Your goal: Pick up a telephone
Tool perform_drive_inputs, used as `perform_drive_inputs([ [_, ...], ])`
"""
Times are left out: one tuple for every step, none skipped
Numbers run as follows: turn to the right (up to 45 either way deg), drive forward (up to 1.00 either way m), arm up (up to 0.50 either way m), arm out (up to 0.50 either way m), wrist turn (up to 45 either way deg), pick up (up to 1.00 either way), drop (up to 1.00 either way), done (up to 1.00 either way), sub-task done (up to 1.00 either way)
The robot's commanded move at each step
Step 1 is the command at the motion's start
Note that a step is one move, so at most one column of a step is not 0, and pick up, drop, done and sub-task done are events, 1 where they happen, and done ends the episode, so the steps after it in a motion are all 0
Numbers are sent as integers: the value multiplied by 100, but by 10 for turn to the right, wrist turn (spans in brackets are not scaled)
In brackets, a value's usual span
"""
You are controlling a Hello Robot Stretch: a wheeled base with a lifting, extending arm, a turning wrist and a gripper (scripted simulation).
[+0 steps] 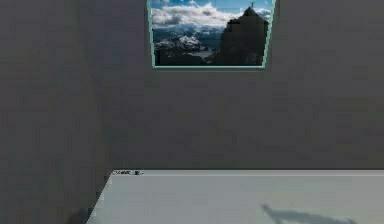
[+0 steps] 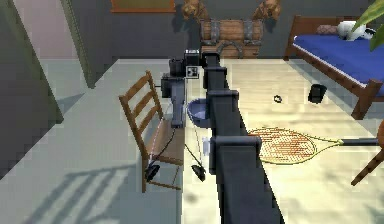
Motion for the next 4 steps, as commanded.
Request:
perform_drive_inputs([
  [0, 0, 0, 0, 450, 0, 0, 0, 0],
  [0, 0, 0, 0, 450, 0, 0, 0, 0],
  [0, 0, 0, 0, 450, 0, 0, 0, 0],
  [0, 0, 0, 0, 450, 0, 0, 0, 0],
])
